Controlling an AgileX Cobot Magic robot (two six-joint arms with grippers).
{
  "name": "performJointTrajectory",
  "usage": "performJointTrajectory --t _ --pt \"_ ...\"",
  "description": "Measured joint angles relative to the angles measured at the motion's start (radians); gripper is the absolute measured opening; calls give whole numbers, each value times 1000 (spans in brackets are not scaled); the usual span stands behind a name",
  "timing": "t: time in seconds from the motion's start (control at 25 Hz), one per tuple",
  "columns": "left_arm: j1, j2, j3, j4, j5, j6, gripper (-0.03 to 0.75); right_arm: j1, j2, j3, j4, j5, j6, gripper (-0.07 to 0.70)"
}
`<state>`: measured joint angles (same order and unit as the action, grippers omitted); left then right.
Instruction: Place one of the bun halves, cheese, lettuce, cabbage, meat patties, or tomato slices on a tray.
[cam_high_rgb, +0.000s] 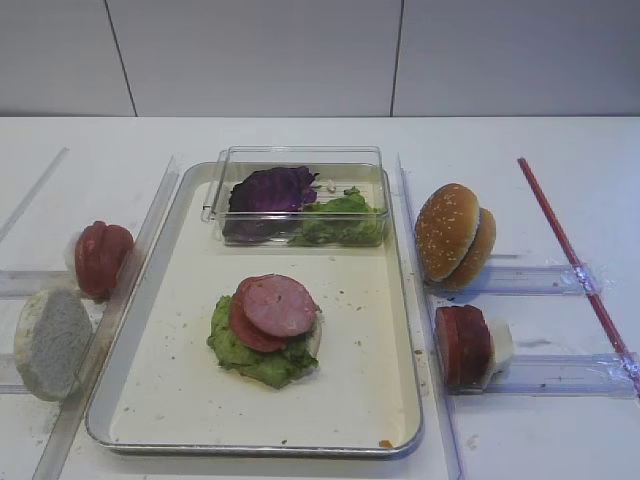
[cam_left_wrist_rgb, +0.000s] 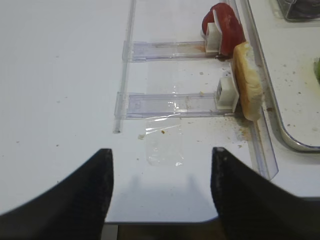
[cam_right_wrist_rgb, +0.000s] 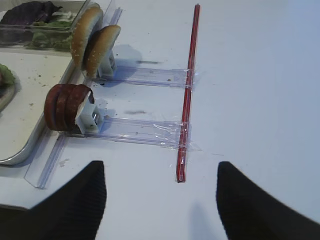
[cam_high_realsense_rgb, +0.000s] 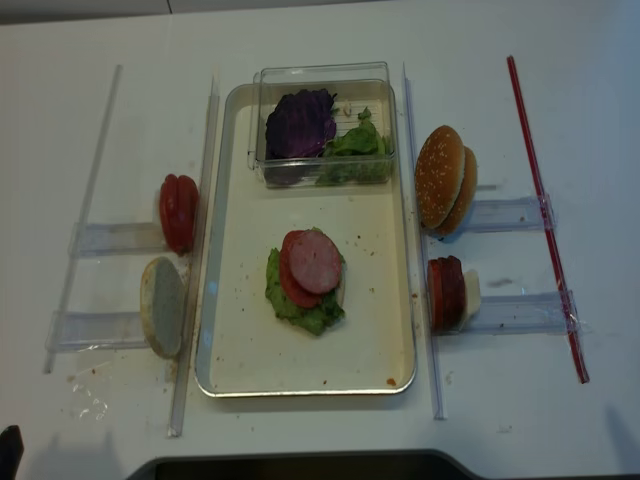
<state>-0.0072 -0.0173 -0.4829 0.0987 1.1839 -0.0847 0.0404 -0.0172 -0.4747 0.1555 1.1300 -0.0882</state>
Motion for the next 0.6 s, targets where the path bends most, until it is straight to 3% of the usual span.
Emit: performJointTrajectory --t 0.6 --pt "0 0 0 0 0 0 412 0 0 0 0 0 0 486"
